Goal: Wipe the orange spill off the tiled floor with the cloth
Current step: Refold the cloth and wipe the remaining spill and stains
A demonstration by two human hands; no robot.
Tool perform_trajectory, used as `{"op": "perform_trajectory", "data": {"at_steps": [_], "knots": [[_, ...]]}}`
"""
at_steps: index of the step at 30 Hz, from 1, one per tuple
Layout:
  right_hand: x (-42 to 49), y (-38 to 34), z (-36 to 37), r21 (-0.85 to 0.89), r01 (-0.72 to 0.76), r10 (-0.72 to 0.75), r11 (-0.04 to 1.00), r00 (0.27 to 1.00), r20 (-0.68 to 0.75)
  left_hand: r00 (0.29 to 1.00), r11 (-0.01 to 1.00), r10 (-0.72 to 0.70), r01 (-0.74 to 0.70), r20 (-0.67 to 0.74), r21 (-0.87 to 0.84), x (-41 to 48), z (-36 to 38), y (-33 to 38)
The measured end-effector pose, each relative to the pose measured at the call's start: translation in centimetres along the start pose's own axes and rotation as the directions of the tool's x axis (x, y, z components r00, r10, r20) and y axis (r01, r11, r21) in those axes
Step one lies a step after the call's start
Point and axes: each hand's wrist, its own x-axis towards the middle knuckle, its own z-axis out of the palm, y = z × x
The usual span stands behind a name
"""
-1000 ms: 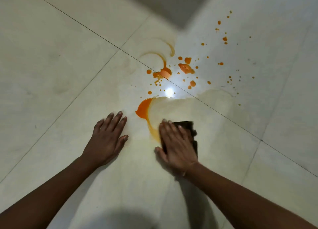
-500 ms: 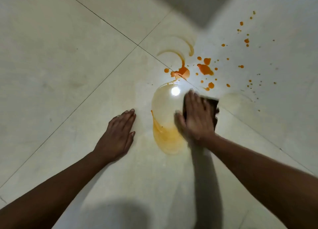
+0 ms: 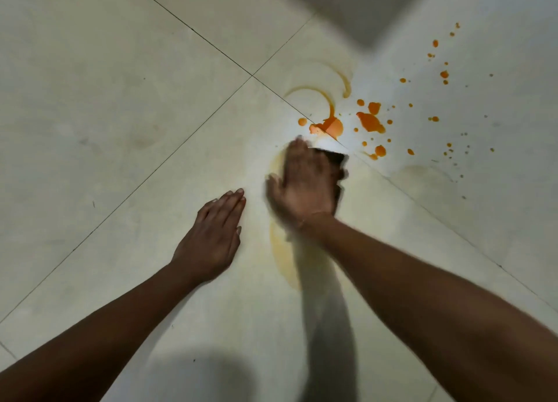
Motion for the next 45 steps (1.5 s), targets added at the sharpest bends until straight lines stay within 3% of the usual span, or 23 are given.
{"op": "perform_trajectory", "data": {"at_steps": [2,4,6,7,9,10,12,14,17,20,22,23,26,30,32,35,36,39,41,43,45], "knots": [[-5.0,-3.1,1.1,0.028,0.196,-0.198,0.98,0.977,0.076,1.0,1.0,-0.001,0.001,-0.002,-0.009,0.1,0.0,-0.1],[-12.4,-0.3,1.1,0.053,0.26,-0.265,0.964,0.953,0.145,1.0,1.0,0.0,0.0,0.015,-0.014,-0.1,-0.3,-0.3],[-13.8,4.8,0.5,0.033,0.196,-0.199,0.98,0.973,0.116,1.0,1.0,-0.003,0.003,0.031,-0.005,0.0,-0.5,-0.2],[-12.2,6.5,0.4,0.017,0.095,-0.096,0.995,0.991,0.095,1.0,1.0,-0.006,0.006,0.031,-0.002,0.0,-0.4,-0.2],[-6.7,6.1,0.1,-0.01,-0.095,0.095,0.995,0.995,0.02,1.0,1.0,-0.01,0.01,0.012,0.011,-0.1,0.0,-0.2],[-4.6,4.1,0.2,-0.014,-0.12,0.12,0.993,0.993,0.01,1.0,1.0,-0.008,0.008,-0.001,0.024,-0.1,0.1,-0.1],[-4.7,-0.5,0.9,-0.005,0.006,-0.006,1.0,1.0,0.029,1.0,1.0,0.01,-0.01,-0.009,0.024,0.0,0.1,0.0],[-10.6,-2.7,1.7,0.038,0.231,-0.234,0.972,0.967,0.103,1.0,1.0,0.011,-0.011,-0.006,0.011,0.0,-0.3,0.1],[-17.8,1.2,1.4,0.065,0.362,-0.368,0.93,0.913,0.174,1.0,1.0,-0.003,0.002,0.014,0.02,0.0,-0.5,0.0],[-13.2,3.5,1.3,0.017,0.181,-0.181,0.983,0.976,0.122,1.0,1.0,-0.018,0.018,0.003,0.019,-0.1,0.0,0.1],[-8.2,1.4,0.8,0.008,0.019,-0.02,1.0,0.998,0.057,1.0,1.0,-0.008,0.008,-0.018,0.024,0.0,0.0,0.1],[-7.0,-0.1,0.8,-0.003,0.013,-0.013,1.0,0.999,0.05,1.0,1.0,0.003,-0.002,-0.024,0.025,0.0,0.0,0.2],[-9.7,-2.5,1.4,0.023,0.233,-0.234,0.972,0.966,0.108,1.0,1.0,0.011,-0.011,-0.013,0.003,0.0,-0.4,0.2],[-15.6,1.7,1.7,0.033,0.446,-0.443,0.895,0.876,0.19,1.0,1.0,0.0,0.0,0.015,0.003,0.1,-0.5,0.1],[-12.3,3.0,1.5,-0.01,0.342,-0.337,0.94,0.929,0.153,1.0,1.0,-0.01,0.01,-0.008,-0.019,0.1,-0.6,0.3],[-7.1,1.7,0.8,-0.031,0.063,-0.062,0.998,0.997,0.05,0.999,1.0,-0.014,0.013,-0.038,-0.02,0.9,-0.7,0.6],[-7.7,0.8,0.9,-0.007,0.068,-0.067,0.998,0.996,0.054,0.999,1.0,-0.019,0.019,-0.039,-0.009,1.6,-1.0,0.6],[-15.6,-0.5,1.4,0.065,0.279,-0.286,0.958,0.944,0.162,0.999,0.999,-0.035,0.035,-0.008,0.007,4.4,-1.8,0.5],[-16.7,2.7,1.4,0.065,0.348,-0.354,0.935,0.922,0.159,0.997,0.999,0.005,-0.008,0.072,0.033,6.6,-2.1,1.4],[-12.6,6.1,0.9,0.004,0.207,-0.206,0.978,0.972,0.111,0.988,0.996,0.059,-0.067,0.139,0.053,8.4,-1.7,2.6],[-6.7,9.2,-0.4,-0.034,-0.057,0.058,0.998,0.998,0.039,0.983,0.991,0.086,-0.102,0.162,0.09,9.8,-1.0,3.9]]}}
